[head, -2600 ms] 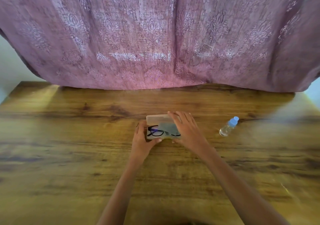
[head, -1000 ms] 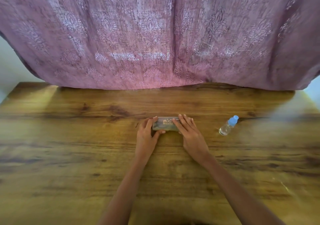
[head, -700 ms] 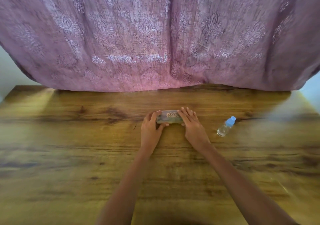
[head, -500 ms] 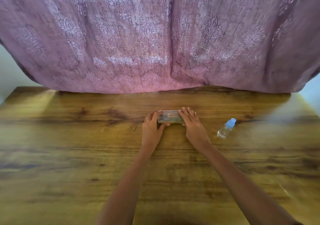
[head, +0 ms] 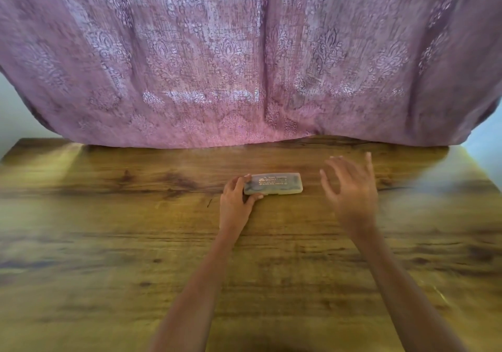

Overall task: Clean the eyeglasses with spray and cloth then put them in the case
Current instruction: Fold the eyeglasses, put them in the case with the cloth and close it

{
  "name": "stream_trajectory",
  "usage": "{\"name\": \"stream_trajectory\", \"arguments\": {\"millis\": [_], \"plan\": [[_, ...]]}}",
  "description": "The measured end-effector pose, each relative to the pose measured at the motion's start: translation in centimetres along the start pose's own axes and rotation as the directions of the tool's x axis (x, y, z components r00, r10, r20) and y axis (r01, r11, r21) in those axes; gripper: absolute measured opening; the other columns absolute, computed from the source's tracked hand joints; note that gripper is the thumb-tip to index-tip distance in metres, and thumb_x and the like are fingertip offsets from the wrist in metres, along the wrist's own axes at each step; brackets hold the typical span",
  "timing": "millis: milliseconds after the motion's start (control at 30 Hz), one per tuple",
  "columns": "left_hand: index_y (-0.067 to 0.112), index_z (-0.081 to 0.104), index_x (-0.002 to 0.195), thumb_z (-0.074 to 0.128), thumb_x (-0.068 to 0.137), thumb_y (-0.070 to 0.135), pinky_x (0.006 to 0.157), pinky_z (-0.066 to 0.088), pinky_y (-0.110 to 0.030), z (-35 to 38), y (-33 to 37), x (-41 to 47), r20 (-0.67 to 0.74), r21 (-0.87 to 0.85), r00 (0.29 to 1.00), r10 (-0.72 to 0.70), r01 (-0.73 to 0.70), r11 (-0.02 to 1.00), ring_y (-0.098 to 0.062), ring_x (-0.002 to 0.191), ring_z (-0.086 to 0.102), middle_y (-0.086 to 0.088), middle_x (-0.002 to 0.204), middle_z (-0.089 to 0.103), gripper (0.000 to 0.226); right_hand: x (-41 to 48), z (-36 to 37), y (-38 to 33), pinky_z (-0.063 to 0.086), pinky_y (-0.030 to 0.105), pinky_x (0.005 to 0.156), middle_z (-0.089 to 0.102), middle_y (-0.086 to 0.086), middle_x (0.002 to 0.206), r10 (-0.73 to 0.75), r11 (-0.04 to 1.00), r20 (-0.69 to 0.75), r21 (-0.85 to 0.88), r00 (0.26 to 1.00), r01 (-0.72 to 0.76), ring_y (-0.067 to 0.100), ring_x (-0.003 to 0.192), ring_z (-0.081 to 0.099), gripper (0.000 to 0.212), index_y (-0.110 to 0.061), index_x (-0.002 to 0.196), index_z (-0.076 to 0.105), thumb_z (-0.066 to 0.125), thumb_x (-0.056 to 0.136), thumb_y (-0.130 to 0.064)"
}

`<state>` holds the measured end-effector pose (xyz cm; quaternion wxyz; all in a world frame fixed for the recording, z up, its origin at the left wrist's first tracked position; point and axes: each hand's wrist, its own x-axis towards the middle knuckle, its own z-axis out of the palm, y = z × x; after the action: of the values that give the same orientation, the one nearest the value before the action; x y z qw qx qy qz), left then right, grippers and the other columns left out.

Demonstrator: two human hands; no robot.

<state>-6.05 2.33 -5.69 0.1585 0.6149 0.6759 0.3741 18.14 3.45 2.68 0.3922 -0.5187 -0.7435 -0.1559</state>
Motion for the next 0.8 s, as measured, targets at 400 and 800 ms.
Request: {"name": "stream_trajectory", "arguments": {"millis": [400, 800], "plan": [[0.019, 0.053, 0.126, 0.073, 0.08, 0.034, 0.09, 0.049, -0.041, 0.1, -0.1, -0.1, -0.005, -0.011, 1.0, 0.011, -0.011, 1.0, -0.022, 0.109, 0.053, -0.004, 0.122, 0.056, 0.052, -8.1, 2.0, 2.3, 0.037, 0.021, 0.06, 0.056, -0.002, 0.085, 0.684, 0.644, 0.219, 0.267, 0.696, -0.717, 0.022, 0.078, 0.058, 0.022, -0.018, 0.103, 0.05, 0.066, 0.09, -0.025], [0.02, 0.053, 0.127, 0.072, 0.08, 0.036, 0.091, 0.049, -0.043, 0.0, -0.1, -0.1, 0.0, -0.01, 1.0, 0.005, -0.005, 1.0, -0.023, 0.112, 0.052, -0.003, 0.124, 0.055, 0.053, -4.4, 6.3, -0.2, 0.035, 0.008, 0.052, 0.05, -0.015, 0.072, 0.576, 0.655, 0.368, 0.326, 0.729, -0.682, -0.003, 0.062, 0.048, 0.022, -0.017, 0.092, 0.047, 0.066, 0.09, -0.027]]}}
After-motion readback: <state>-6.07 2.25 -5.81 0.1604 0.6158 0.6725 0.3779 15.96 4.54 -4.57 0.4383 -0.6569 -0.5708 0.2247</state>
